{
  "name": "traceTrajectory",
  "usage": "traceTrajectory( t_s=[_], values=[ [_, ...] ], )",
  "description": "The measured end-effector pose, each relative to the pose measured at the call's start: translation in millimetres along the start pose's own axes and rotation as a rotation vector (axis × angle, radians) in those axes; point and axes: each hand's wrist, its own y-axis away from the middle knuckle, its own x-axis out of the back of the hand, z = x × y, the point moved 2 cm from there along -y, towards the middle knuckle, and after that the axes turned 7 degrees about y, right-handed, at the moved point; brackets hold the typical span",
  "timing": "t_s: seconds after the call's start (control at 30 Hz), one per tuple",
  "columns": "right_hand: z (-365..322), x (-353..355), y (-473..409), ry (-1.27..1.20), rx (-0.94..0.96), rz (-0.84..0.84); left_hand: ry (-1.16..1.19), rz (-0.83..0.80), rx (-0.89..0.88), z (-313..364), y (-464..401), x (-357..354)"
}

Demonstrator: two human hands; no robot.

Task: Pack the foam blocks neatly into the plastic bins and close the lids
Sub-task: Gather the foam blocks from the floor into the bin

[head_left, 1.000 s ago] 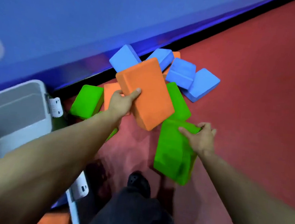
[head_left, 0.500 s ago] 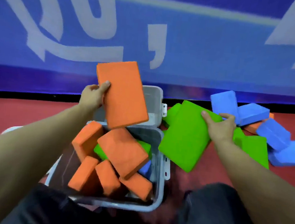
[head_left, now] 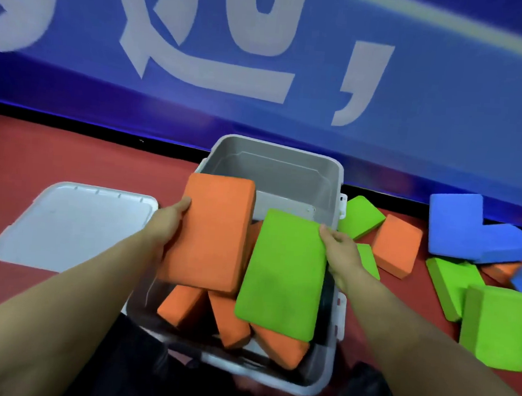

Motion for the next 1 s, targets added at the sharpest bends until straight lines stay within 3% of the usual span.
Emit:
traceTrajectory(
  t_s=[0.13, 0.23, 0.4, 0.73, 1.0],
  values=[
    [4.2, -19.7, 0.8, 0.076, -0.009, -0.126, -0.265, -0.056, 0.056, -21.3, -16.8, 4.6],
    [12.8, -16.6, 7.0, 0.109, -0.027, -0.17, -0.34, -0.08, 0.106, -29.2, -17.9, 7.2],
    [20.6, 3.9, 15.3, 0.159, -0.035, -0.079, -0.442, -0.11, 0.109, -34.9, -16.4, 14.4],
    [51.1, 19.9, 35.9, 0.261, -0.105, -0.062, -0.43, 0.006, 0.051, -45.8, -16.1, 48.9],
    [78.6, 25.3, 19.6, 0.38, -0.208, -0.119, -0.353, 0.06, 0.192, -73.1, -19.2, 63.0]
  ],
)
